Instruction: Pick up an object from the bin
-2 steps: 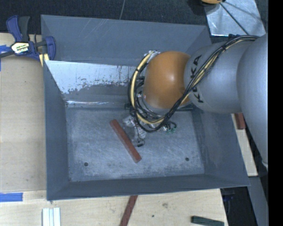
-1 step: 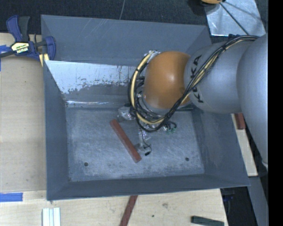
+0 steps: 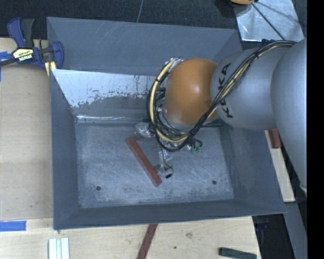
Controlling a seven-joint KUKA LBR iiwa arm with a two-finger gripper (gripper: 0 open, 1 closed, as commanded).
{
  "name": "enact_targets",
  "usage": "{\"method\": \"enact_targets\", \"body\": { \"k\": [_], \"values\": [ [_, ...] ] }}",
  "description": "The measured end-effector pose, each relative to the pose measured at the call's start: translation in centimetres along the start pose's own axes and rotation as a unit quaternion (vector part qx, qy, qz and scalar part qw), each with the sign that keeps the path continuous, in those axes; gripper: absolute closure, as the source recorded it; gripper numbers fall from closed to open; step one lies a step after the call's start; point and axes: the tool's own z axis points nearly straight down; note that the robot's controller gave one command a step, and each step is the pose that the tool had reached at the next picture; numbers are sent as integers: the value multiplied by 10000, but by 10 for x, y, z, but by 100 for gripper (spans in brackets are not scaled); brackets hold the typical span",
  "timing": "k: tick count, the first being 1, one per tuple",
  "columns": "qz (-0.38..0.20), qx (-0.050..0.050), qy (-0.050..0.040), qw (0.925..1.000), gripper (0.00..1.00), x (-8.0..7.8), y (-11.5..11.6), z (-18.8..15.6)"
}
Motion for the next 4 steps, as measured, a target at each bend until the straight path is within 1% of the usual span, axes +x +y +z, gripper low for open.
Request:
{"method": "enact_targets", "body": {
  "k": [1,2,3,4],
  "values": [
    [170,-1,4,9999,0,-33,16,-10],
    [1,-3,4,10000,100,-32,65,-2],
    [5,-4,4,10000,0,-32,64,-2],
    [6,-4,4,10000,0,-32,64,-2]
  ]
}}
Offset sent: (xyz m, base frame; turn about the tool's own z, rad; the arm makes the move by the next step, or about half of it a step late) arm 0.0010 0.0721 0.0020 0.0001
